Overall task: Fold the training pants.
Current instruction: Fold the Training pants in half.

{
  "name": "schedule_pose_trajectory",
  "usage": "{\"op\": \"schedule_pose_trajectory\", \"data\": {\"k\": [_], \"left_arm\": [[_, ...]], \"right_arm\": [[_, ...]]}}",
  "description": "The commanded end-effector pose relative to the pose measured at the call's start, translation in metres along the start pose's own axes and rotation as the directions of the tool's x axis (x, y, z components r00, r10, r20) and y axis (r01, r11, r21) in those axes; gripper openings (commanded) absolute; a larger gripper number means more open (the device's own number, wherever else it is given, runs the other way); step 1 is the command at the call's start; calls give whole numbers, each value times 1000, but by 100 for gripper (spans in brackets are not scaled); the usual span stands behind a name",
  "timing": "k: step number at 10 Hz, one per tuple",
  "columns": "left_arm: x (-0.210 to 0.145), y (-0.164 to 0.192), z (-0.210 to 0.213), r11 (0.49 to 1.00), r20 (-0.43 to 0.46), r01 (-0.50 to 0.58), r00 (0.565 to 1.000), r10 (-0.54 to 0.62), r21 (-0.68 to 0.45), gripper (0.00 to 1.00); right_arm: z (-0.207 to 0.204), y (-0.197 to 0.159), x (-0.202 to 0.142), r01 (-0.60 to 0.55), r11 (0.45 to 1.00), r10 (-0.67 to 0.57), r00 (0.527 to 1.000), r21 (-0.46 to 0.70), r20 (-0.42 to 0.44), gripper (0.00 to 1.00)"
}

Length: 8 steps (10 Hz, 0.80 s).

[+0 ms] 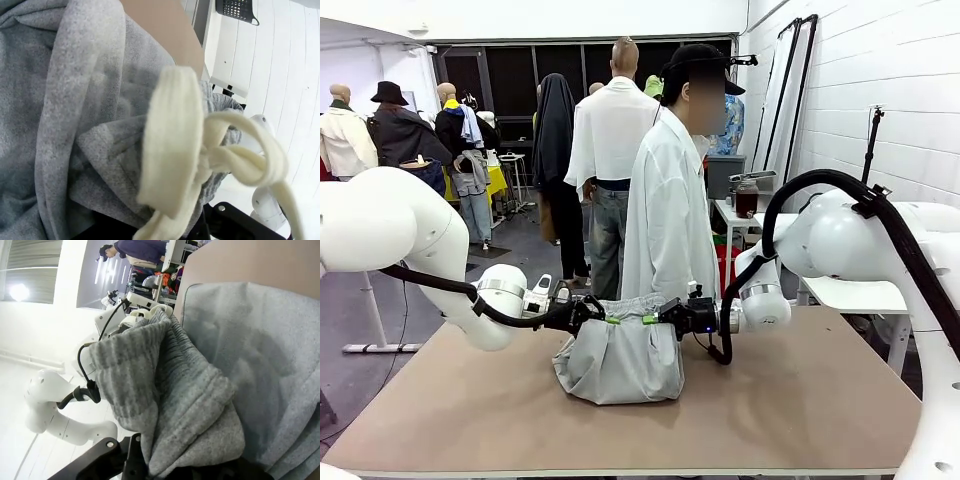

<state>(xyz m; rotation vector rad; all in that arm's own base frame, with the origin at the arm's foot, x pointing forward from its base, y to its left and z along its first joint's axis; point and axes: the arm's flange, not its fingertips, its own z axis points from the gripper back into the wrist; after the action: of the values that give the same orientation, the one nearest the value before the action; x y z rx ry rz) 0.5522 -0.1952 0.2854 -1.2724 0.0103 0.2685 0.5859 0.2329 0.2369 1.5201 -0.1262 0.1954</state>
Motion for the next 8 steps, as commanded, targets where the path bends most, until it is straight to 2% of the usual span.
{"op": "schedule_pose_trajectory", "data": {"k": [1, 6, 8], "left_arm": [[15, 3, 9, 1000, 49, -21, 999, 20, 16, 0], [33, -1, 5, 1000, 73, 20, 997, -19, -17, 0], [42, 3, 4, 1000, 88, -6, 996, 6, 2, 0]], "right_arm": [[8, -8, 15, 28, 999, -26, 998, -19, 63, 0], [7, -16, 33, 16, 999, -12, 995, -46, 95, 0], [8, -24, 40, 29, 998, -23, 994, -54, 104, 0]]}}
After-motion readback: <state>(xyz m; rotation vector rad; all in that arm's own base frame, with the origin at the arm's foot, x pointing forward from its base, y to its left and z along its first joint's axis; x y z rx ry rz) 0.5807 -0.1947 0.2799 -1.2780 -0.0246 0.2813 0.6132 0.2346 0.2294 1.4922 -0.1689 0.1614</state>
